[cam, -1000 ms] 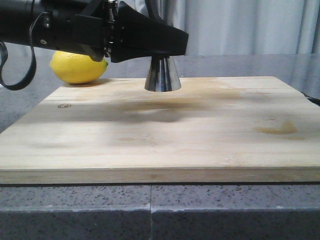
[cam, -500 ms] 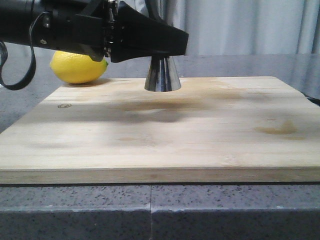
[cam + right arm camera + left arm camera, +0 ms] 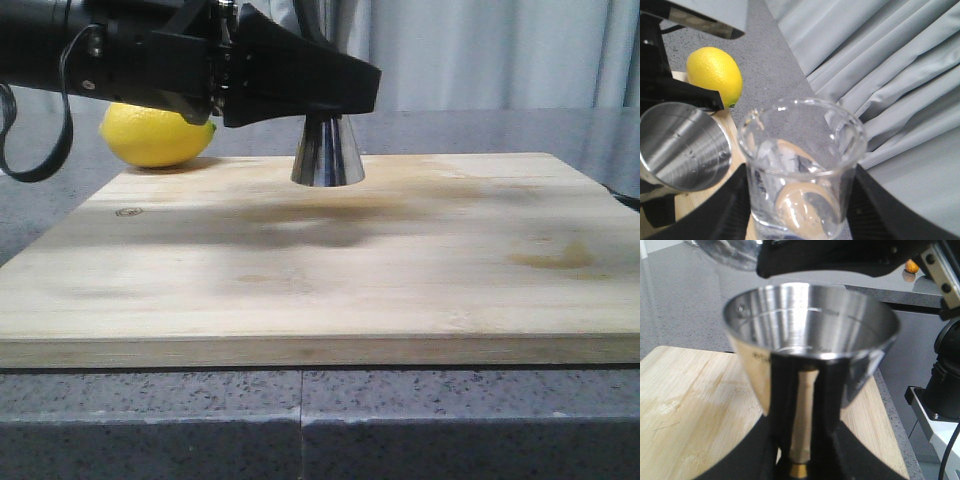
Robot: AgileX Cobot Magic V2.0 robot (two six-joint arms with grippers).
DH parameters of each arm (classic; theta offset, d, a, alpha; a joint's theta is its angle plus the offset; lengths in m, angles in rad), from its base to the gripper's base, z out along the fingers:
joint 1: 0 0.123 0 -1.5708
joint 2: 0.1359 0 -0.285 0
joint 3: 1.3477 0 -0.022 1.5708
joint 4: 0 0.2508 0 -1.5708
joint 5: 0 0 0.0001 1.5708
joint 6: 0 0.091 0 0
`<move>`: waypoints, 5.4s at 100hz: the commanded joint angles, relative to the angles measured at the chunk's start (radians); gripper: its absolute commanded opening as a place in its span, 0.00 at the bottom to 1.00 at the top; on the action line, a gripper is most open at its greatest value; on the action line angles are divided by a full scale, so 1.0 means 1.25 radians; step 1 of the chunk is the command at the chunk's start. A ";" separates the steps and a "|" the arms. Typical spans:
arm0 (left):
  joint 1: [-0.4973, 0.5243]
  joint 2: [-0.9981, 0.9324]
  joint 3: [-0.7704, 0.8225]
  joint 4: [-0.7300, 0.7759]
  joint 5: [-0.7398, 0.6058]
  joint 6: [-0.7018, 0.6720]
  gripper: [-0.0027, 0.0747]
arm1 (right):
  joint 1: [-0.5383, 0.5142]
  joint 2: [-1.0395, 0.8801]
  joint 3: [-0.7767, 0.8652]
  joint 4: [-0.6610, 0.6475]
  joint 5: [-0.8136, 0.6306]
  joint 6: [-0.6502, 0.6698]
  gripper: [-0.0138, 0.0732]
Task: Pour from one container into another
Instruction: 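Tilt the beaker with the right gripper to pour into the jigger, then hold the beaker tilted over the jigger cup, pouring the liquid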
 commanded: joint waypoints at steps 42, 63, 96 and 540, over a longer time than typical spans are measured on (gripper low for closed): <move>-0.008 -0.040 -0.018 -0.030 -0.164 -0.007 0.01 | 0.002 -0.014 -0.032 -0.053 -0.035 -0.001 0.32; -0.008 -0.040 -0.018 -0.030 -0.164 -0.007 0.01 | 0.002 -0.014 -0.032 -0.073 -0.041 -0.001 0.32; -0.008 -0.040 -0.018 -0.030 -0.164 -0.007 0.01 | 0.002 -0.014 -0.032 -0.112 -0.041 -0.001 0.32; -0.008 -0.040 -0.018 -0.030 -0.164 -0.007 0.01 | 0.002 -0.014 -0.032 -0.447 0.003 -0.001 0.32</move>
